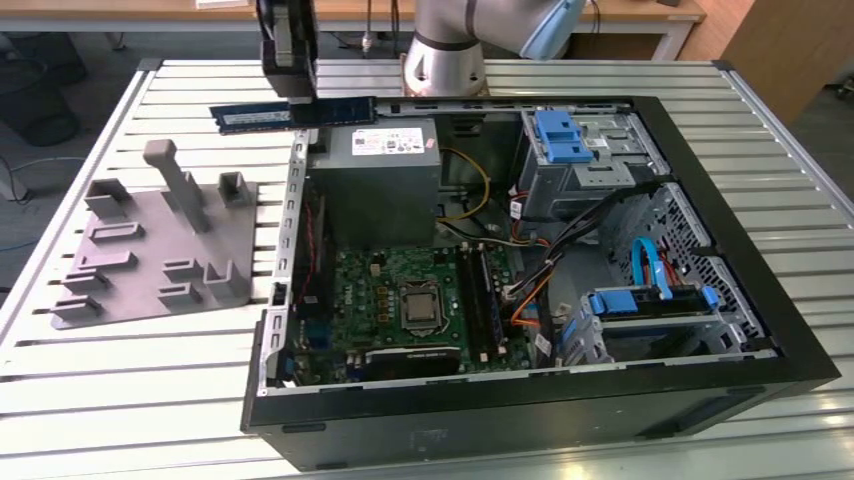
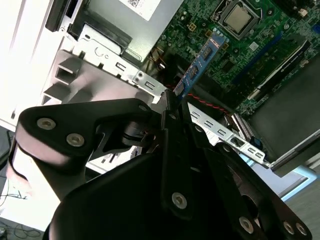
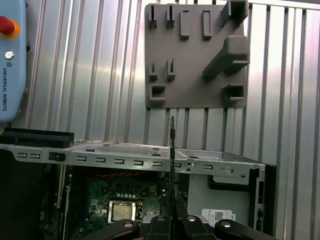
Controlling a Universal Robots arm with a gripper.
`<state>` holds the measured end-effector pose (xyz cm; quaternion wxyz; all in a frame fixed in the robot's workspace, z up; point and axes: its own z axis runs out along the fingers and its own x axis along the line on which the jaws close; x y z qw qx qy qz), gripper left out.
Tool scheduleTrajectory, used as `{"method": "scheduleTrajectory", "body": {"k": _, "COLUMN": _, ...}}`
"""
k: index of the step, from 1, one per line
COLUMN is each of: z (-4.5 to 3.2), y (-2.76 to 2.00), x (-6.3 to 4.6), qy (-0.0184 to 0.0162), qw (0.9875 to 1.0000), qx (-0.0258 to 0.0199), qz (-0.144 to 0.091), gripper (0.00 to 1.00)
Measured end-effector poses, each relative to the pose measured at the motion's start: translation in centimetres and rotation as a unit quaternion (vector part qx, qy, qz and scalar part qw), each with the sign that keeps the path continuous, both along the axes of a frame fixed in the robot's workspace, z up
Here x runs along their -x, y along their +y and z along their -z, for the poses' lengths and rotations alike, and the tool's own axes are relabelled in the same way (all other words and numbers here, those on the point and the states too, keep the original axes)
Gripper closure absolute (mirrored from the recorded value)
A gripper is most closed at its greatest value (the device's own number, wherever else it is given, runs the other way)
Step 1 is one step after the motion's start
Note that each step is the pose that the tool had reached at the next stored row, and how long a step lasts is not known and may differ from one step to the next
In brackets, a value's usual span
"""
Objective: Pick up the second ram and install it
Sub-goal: 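Pick up the second ram and move it above second insertion slot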
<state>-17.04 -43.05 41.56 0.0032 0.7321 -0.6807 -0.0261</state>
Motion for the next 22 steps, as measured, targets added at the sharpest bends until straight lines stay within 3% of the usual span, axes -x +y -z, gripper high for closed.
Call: {"method": "scheduleTrajectory", "body": {"k": 22, "z": 0.17, "y": 0.0, "x": -5.4, "qy": 0.0, "qw": 1.0, "qx": 0.0, "qz": 0.0, "gripper": 0.86}}
